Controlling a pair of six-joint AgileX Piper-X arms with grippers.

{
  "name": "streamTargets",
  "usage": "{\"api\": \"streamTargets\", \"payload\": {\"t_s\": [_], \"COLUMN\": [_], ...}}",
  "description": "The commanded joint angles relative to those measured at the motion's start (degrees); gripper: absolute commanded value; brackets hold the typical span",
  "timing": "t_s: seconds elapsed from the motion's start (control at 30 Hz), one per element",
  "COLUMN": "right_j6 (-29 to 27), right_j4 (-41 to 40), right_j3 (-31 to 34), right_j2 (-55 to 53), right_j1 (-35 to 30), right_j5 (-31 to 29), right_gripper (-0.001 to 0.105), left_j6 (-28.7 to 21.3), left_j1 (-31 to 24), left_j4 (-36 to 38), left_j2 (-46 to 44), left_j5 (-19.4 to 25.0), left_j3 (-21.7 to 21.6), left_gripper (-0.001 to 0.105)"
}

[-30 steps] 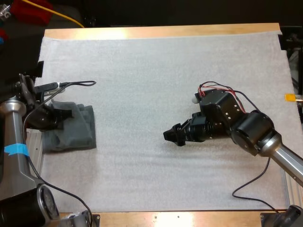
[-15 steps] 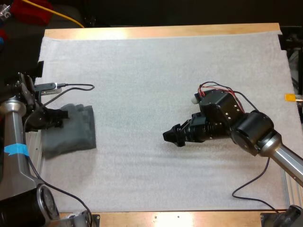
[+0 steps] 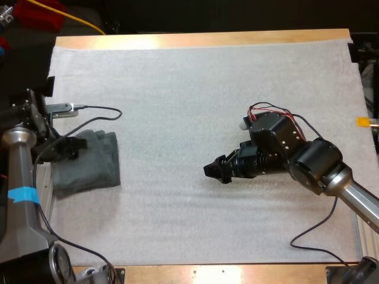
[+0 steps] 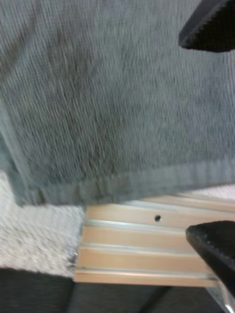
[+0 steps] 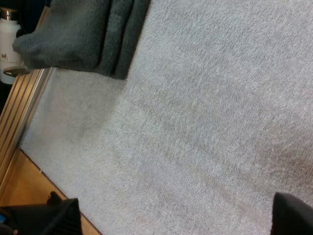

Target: Pick towel from pile, fold and stack

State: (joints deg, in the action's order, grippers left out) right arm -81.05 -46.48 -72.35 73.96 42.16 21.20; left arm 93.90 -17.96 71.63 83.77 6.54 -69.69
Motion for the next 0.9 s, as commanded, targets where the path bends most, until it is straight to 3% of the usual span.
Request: {"api": "streamTargets", "payload": {"t_s": [0.0,0.27,0.47,0.87], "right_j6": [-0.2,-0.2,-0.2,-0.2], "right_j4": [-0.9,-0.9,-0.9,-0.9], "right_j3": [-0.17,-0.17,-0.17,-0.17], "right_j2": [-0.56,-0.56,-0.56,-0.56], "right_j1": [0.11,0.11,0.11,0.11], "right_j5": [0.54,0.54,0.54,0.54], "right_gripper": [0.075,0.075,0.075,0.075], "left_j6": [0.55,0.99,1.08,1.55], "left_j1": [0.49,1.98,1.98,1.98], "left_j4": [0.36,4.36,3.15,-4.26], "left_j2": [-0.71,-1.34,-1.11,-0.46], "left_j5": [-0.38,-3.43,-6.43,-6.54], "left_j3": [-0.61,-0.61,-0.38,9.29], "left_gripper": [0.068,0.068,0.068,0.068]}}
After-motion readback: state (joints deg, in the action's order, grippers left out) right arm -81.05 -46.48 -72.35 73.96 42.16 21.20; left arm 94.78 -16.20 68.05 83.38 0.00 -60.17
